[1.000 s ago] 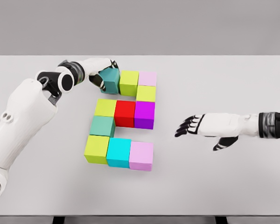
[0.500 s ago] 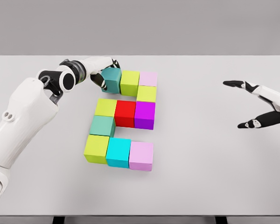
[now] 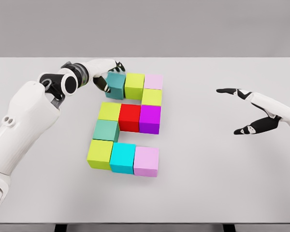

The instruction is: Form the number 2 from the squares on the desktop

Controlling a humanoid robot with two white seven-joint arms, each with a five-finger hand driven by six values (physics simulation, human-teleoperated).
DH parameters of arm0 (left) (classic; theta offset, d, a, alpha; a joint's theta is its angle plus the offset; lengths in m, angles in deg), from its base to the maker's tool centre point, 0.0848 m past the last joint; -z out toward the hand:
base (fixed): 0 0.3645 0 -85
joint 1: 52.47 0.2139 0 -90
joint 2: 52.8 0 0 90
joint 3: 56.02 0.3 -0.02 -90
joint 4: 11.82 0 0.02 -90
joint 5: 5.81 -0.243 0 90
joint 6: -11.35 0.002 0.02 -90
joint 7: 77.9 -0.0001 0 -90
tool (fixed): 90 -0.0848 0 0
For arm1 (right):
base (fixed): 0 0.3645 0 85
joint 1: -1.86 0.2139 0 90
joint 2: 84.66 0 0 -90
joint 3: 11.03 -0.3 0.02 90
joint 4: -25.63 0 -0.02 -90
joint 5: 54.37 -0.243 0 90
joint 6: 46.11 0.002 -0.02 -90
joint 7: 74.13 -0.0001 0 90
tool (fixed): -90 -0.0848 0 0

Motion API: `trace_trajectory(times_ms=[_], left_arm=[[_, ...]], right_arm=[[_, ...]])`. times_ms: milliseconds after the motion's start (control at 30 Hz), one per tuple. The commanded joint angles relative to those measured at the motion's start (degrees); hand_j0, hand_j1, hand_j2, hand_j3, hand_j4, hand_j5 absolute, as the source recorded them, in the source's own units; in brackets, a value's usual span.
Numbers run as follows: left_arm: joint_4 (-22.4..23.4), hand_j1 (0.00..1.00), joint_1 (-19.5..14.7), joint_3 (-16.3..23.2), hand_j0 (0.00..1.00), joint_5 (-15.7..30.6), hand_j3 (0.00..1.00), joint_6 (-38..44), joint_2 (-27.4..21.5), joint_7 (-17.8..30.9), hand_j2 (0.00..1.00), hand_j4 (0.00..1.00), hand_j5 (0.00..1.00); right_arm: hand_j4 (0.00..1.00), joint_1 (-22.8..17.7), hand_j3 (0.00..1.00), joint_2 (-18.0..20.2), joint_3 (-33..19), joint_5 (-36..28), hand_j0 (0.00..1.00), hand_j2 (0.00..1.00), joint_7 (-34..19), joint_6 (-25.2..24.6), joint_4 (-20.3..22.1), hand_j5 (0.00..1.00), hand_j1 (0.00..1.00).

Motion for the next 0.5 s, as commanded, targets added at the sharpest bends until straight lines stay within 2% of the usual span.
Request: trace_trajectory(times_ms=[0, 333, 467], left_arm=[[0.0, 0.87, 0.0, 0.0, 0.87, 0.0, 0.87, 0.0, 0.0, 0.0, 0.87, 0.87, 0.87], [0.0, 0.91, 0.0, -0.1, 0.91, -0.2, 0.91, -0.2, 0.7, 0.0, 0.91, 0.91, 0.91], [0.0, 0.95, 0.1, -0.4, 0.95, -0.8, 0.95, -0.2, 1.3, 0.0, 0.95, 0.95, 0.95]], right_arm=[[1.00, 0.0, 1.00, -0.2, -0.1, -0.3, 1.00, 1.00, 0.0, -0.1, 0.2, 1.00, 1.00], [1.00, -0.5, 1.00, -0.3, -0.1, -0.2, 1.00, 1.00, 0.0, -0.1, 1.8, 1.00, 1.00], [1.00, -0.6, 1.00, -0.3, -0.1, -0.2, 1.00, 1.00, 0.0, -0.1, 2.2, 1.00, 1.00]])
